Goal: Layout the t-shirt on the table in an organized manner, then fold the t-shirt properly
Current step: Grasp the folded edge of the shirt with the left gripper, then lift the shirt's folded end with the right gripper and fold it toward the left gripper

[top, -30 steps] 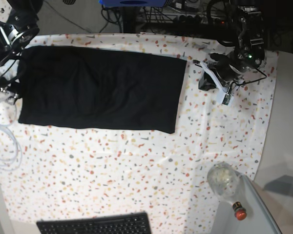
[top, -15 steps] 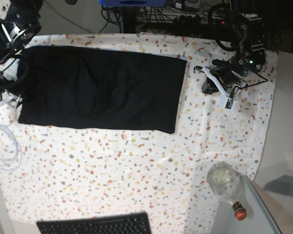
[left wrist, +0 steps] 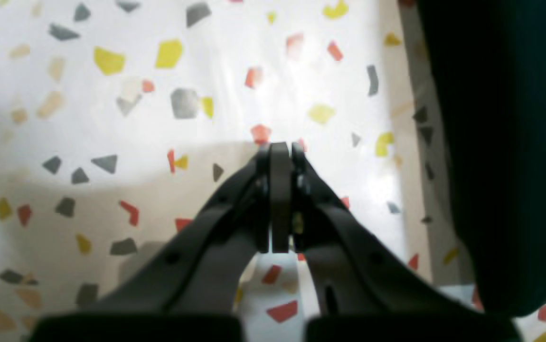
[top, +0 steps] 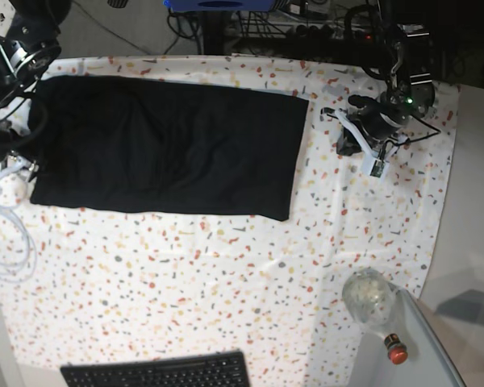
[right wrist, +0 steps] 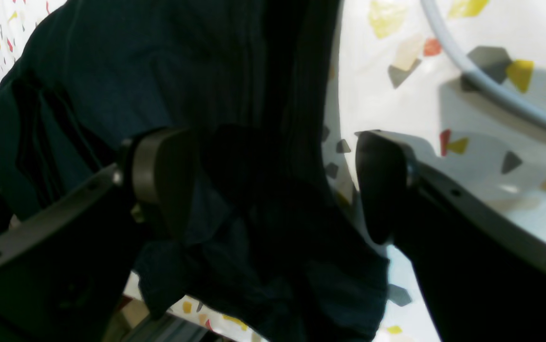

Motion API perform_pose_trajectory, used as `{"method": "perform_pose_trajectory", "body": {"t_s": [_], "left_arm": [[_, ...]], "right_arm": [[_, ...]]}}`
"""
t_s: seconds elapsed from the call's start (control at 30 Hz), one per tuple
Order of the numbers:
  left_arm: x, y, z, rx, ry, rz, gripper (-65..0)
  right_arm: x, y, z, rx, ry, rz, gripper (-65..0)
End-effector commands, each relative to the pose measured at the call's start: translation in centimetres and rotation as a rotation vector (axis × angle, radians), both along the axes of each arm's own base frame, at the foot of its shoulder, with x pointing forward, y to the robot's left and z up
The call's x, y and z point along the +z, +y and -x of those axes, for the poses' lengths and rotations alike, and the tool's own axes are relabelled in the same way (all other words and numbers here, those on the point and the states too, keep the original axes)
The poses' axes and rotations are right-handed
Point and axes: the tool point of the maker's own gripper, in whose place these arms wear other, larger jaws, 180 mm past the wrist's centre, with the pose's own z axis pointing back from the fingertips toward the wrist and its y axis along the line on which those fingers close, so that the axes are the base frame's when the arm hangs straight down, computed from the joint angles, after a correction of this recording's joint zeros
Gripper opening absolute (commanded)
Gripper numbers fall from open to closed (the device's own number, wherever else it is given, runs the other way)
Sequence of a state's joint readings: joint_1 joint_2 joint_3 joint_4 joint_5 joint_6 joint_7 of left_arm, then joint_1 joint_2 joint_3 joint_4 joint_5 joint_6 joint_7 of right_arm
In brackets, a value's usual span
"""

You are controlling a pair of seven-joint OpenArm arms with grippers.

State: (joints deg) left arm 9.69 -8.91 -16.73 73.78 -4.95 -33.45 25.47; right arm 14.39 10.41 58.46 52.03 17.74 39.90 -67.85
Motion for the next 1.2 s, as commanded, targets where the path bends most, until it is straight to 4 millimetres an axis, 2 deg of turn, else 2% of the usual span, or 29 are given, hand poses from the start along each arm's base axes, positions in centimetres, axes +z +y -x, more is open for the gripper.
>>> {"method": "perform_pose_trajectory", "body": {"t_s": [0.0,0.13,0.23,0.3,0.5,0.6,0.77,0.9,1.07,1.17], "left_arm": [[1.0,0.0,-1.0,-0.003,-0.045,0.010,-65.0],[0.5,-3.7,-0.7,-0.088,-0.031,0.040,-65.0],[0.3,-5.5,-0.5,-0.128,-0.024,0.059,-65.0],[0.3,-6.0,-0.5,-0.137,-0.024,0.065,-65.0],[0.1,-6.8,-0.1,-0.138,-0.015,0.078,-65.0],[-0.1,-7.1,0.2,-0.136,-0.009,0.088,-65.0],[-0.1,-8.2,0.3,-0.131,-0.009,0.112,-65.0],[0.0,-9.8,0.1,-0.129,-0.014,0.143,-65.0],[0.0,-12.5,0.4,-0.189,-0.008,0.168,-65.0],[0.2,-12.8,0.2,-0.199,-0.013,0.169,-65.0]], "right_arm": [[-0.1,0.9,0.3,0.025,0.023,-0.024,-16.8],[-0.2,2.7,0.0,0.105,0.019,-0.033,-16.8],[-0.1,4.2,-0.3,0.127,-0.019,-0.076,-17.3],[0.0,4.4,-0.5,0.125,-0.033,-0.081,-20.4],[0.1,3.4,-1.0,0.108,-0.060,-0.052,-36.2],[0.5,3.2,-1.8,0.107,-0.080,-0.047,-41.3],[1.8,1.8,-3.4,0.103,-0.111,-0.018,-48.9],[2.4,1.8,-4.3,0.109,-0.127,-0.017,-55.8],[2.2,3.5,-4.9,0.241,-0.105,0.022,-64.8],[2.4,4.0,-5.6,0.265,-0.121,0.034,-65.0]]}}
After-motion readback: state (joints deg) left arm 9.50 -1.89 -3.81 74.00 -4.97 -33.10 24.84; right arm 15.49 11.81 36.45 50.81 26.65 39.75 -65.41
